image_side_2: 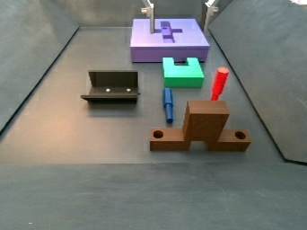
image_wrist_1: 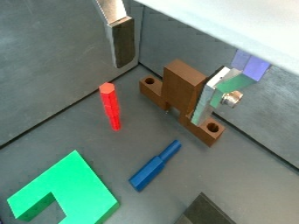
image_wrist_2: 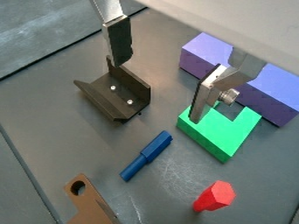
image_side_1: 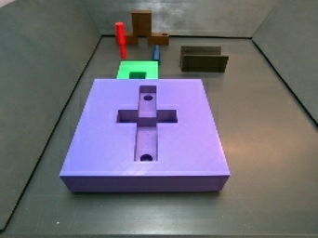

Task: Pick up the green object. Move up. Place the green object on the fixture. Regrasp the green object. Move to above the board. Insert the green object.
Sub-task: Pick up the green object.

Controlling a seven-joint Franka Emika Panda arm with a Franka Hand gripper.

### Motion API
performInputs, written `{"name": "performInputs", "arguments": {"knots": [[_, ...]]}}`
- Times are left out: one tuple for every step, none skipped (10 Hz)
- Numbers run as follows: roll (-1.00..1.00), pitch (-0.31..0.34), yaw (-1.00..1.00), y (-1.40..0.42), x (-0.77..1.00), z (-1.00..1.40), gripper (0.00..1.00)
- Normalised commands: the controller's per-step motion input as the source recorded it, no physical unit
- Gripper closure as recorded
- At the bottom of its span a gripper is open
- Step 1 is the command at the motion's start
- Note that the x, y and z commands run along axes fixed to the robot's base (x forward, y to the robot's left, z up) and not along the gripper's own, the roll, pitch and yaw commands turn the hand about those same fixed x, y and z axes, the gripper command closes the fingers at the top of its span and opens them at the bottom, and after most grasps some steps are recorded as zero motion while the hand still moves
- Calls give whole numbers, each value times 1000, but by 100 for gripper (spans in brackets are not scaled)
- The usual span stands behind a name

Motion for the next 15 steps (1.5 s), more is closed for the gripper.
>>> {"name": "performInputs", "arguments": {"knots": [[-4,0,0,0,0,0,0],[0,-14,0,-157,0,0,0],[0,-7,0,-474,0,-211,0],[0,-153,169,-974,0,-423,0],[0,-116,143,-989,0,-494,0],[30,-117,63,-1000,-11,-549,0],[1,-130,103,-1000,0,-603,0],[0,-127,134,-994,0,-660,0],[0,-90,160,-900,14,-717,0],[-19,-147,146,-771,-20,-737,0],[-53,-166,129,-666,-23,-743,0],[-60,-160,0,-443,0,-760,0],[-147,-139,0,-160,23,-443,0],[-160,-100,-9,0,31,-311,0],[-50,-43,0,9,0,-237,0]]}}
